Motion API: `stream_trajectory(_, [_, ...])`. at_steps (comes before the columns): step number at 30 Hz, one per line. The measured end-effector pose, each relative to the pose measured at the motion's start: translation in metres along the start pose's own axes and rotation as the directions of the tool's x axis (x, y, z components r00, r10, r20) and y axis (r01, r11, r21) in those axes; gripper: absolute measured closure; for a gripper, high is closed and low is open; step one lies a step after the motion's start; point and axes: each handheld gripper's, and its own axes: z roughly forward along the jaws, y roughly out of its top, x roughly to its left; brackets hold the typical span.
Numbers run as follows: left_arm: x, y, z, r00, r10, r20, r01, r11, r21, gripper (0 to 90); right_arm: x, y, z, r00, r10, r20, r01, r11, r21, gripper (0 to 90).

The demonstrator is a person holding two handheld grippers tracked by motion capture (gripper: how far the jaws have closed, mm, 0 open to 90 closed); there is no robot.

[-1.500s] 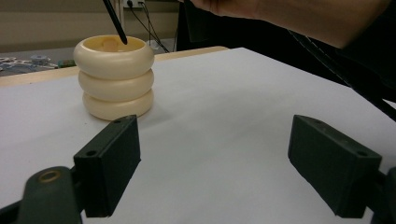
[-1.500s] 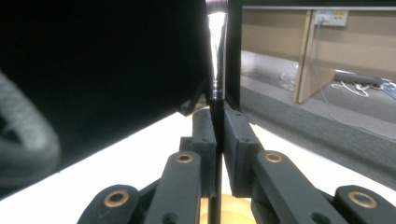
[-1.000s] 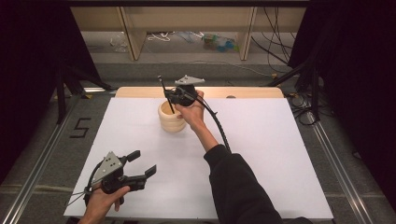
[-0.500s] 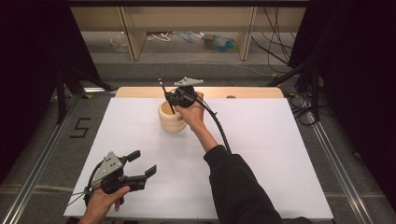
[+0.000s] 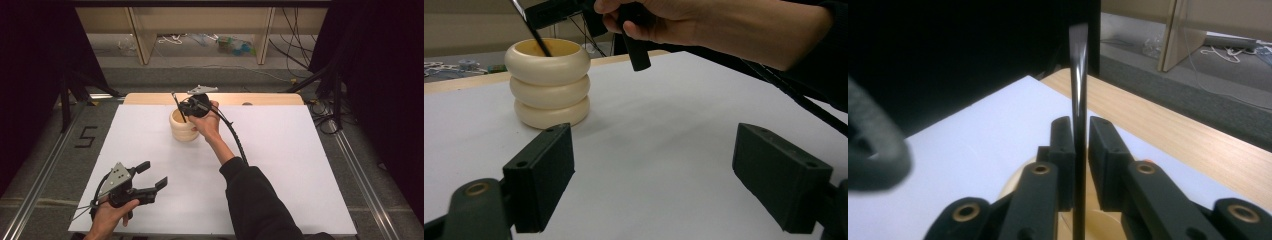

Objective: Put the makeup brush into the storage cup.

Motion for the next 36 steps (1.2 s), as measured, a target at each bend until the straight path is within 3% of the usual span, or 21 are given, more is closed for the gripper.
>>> stream_trajectory(1, [-0.001,0.0,0.0,0.9999,-0.014,-0.003,0.014,0.9999,-0.003,16.9,-0.001,0.0,0.0,0.9999,-0.011,0.008,0.011,1.0,-0.004,77.4])
stream_trajectory(5, [-0.001,0.0,0.0,0.9999,-0.013,-0.005,0.013,0.9999,-0.001,16.9,0.0,0.003,-0.007,0.9995,-0.026,0.016,0.026,1.0,-0.004,71.3])
stream_trajectory(7, [0.0,0.0,0.0,1.0,-0.006,-0.002,0.006,1.0,0.0,16.9,0.001,0.005,-0.012,0.9994,-0.028,0.021,0.028,1.0,0.0,64.1])
stream_trajectory(11, [0.0,0.0,0.0,1.0,0.003,-0.002,-0.003,1.0,0.003,16.9,0.006,0.012,-0.025,0.9962,-0.082,0.03,0.082,0.997,-0.01,56.6])
stream_trajectory(16, [0.0,0.0,0.0,1.0,0.005,-0.003,-0.005,1.0,0.004,16.9,0.01,0.019,-0.044,0.9957,-0.09,0.023,0.09,0.996,-0.016,47.4])
stream_trajectory(25, [0.001,-0.001,0.001,1.0,0.009,-0.001,-0.009,0.9999,0.004,16.9,0.008,0.022,-0.087,0.9936,-0.112,0.016,0.112,0.994,-0.01,41.8])
stream_trajectory(36, [0.001,-0.001,0.0,0.9999,0.007,-0.015,-0.007,0.9999,0.014,16.9,0.011,-0.001,-0.118,0.9962,-0.086,-0.017,0.085,0.996,-0.019,39.4])
